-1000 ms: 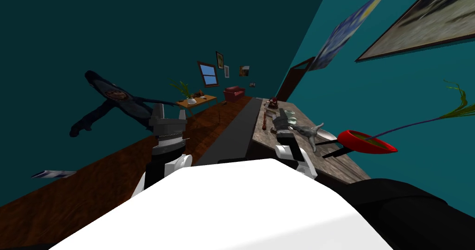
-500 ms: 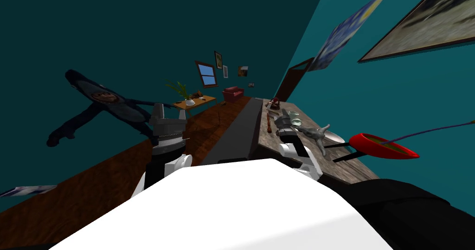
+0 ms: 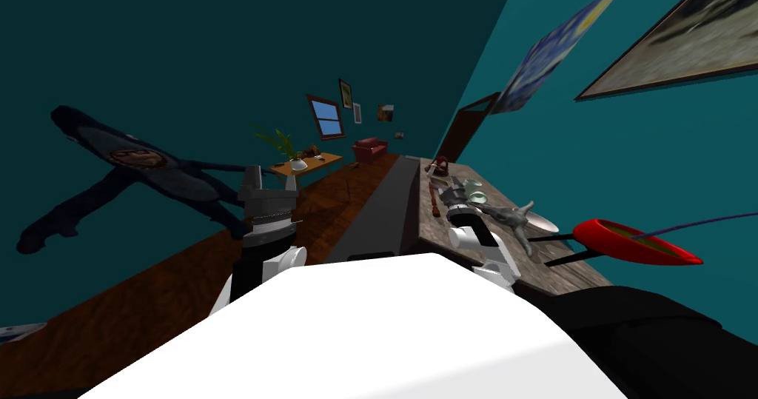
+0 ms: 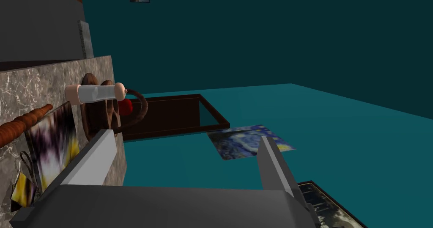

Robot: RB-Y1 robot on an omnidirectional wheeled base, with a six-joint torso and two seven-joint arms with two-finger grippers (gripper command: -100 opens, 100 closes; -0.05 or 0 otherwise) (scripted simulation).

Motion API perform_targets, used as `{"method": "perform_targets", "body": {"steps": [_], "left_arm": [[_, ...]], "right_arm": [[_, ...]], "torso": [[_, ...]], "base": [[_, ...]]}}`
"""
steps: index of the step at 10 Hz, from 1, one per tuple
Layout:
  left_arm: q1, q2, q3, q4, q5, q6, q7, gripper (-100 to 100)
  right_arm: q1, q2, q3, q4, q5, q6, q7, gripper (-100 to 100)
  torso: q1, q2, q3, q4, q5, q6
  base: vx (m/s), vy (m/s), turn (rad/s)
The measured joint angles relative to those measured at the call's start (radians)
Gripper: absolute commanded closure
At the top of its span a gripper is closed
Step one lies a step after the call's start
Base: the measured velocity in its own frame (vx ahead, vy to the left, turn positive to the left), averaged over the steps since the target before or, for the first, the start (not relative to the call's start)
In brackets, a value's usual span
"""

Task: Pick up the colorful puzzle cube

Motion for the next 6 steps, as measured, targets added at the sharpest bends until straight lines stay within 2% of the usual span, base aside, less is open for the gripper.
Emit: {"method": "perform_targets", "body": {"steps": [3, 4, 6], "left_arm": [[0.0, 0.0, 0.0, 0.0, 0.0, 0.0, 0.0, 0], [0.0, 0.0, 0.0, 0.0, 0.0, 0.0, 0.0, 0], [0.0, 0.0, 0.0, 0.0, 0.0, 0.0, 0.0, 0]], "right_arm": [[-0.012, -0.029, -0.036, 0.023, -0.047, 0.083, -0.06, -100], [-0.017, -0.035, -0.042, 0.034, -0.057, 0.11, -0.076, -100], [-0.017, -0.045, -0.059, 0.03, -0.077, 0.169, -0.103, -100]], "torso": [[0.001, -0.005, -0.002, -0.001, 0.0, 0.0], [0.002, -0.004, -0.002, -0.001, 0.0, 0.0], [-0.001, -0.002, -0.001, 0.0, 0.0, 0.001]], "base": [[0.138, 0.058, -0.088], [0.054, 0.035, 0.013], [0.13, 0.026, -0.11]]}}
